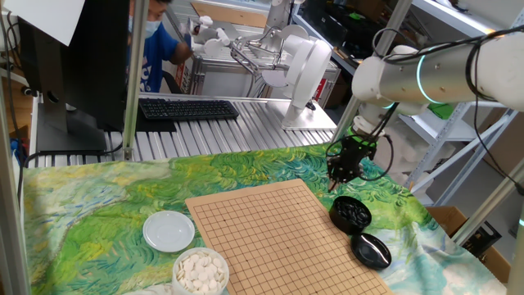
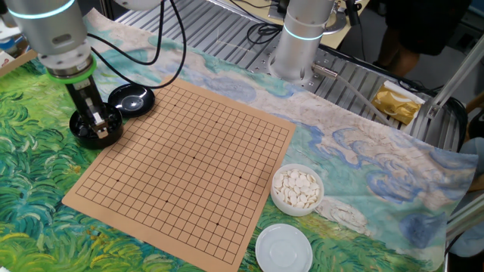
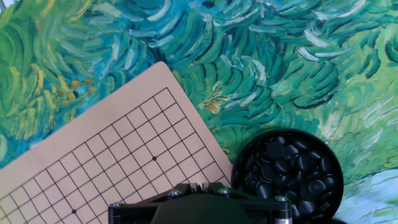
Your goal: Play the first move as black on the 3-4 point in the upper right corner of the Go board
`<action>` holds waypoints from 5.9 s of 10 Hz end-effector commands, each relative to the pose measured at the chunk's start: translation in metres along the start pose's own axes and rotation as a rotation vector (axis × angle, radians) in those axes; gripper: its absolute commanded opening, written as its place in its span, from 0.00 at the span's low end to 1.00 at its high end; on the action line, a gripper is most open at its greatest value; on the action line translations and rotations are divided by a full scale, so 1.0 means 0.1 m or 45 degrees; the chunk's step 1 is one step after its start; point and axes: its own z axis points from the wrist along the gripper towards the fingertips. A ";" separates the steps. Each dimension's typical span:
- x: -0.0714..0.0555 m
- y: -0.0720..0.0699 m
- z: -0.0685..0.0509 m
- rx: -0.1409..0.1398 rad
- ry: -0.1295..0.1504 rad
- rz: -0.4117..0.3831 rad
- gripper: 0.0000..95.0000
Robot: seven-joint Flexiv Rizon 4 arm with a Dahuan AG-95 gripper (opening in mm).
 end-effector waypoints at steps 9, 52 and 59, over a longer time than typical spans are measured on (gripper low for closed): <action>-0.07 0.02 -0.09 0.053 -0.002 -0.011 0.00; -0.05 0.05 -0.11 0.109 0.100 -0.159 0.00; -0.05 0.06 -0.11 0.130 0.056 -0.165 0.00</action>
